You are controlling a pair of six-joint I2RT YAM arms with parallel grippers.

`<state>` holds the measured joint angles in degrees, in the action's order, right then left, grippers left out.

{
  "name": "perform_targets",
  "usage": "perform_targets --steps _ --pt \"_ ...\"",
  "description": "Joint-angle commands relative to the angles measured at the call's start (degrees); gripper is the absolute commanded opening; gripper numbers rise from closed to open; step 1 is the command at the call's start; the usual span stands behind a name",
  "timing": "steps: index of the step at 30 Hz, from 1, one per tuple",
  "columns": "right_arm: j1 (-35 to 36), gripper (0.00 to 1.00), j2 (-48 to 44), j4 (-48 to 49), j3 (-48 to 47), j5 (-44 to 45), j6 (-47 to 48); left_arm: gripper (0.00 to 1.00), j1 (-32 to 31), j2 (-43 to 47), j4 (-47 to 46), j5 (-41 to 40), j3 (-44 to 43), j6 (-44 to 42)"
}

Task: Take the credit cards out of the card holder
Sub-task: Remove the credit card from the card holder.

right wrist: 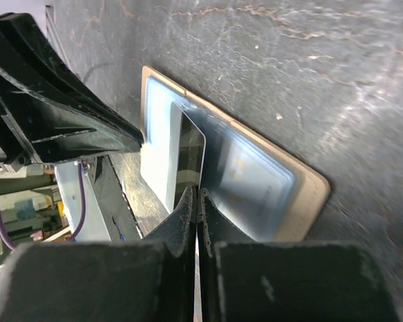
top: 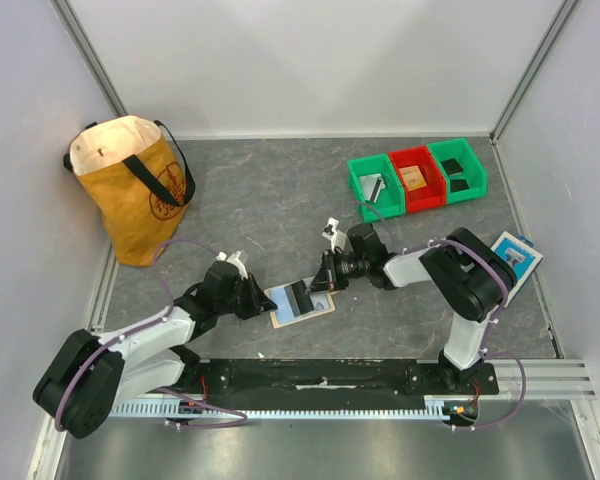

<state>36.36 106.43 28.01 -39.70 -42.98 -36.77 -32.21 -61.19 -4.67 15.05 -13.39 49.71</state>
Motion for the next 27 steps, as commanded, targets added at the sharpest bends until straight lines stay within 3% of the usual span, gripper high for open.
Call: perform_targets --steps 1,5,7,12,19,25,27 --pt "-1.38 0.0 -5.09 -10.68 -1.69 4.04 3.72 0.15 0.21 4.14 4.23 -4.76 -3.22 -6.81" --pt "-2.43 0.0 -7.02 -13.24 -1.78 4.75 2.24 0.25 -0.57 7.48 7.39 -6.61 -5.5 -11.12" --pt "-3.05 0.0 -8.16 -13.33 -1.17 4.84 0.22 0.38 -1.97 9.67 7.65 -8.36 -6.56 -14.45" --pt "-3.57 0.0 -12.12 -16.31 -1.17 7.29 -3.3 0.57 -12.25 12.94 8.01 -14.86 -10.51 -22.54" --pt "-4.1 0.0 -16.08 -19.13 -0.99 9.23 -6.47 0.7 -24.2 9.08 6.17 -28.82 -14.65 -33.17" --pt "-4.19 0.0 -16.35 -20.54 -0.9 10.55 -6.2 0.74 -33.96 2.05 -5.59 -43.76 -12.98 -45.38" --pt "-4.19 0.0 -16.34 -20.45 -0.73 10.64 -6.38 0.86 -37.47 -1.98 -8.51 -46.76 -13.07 -48.47"
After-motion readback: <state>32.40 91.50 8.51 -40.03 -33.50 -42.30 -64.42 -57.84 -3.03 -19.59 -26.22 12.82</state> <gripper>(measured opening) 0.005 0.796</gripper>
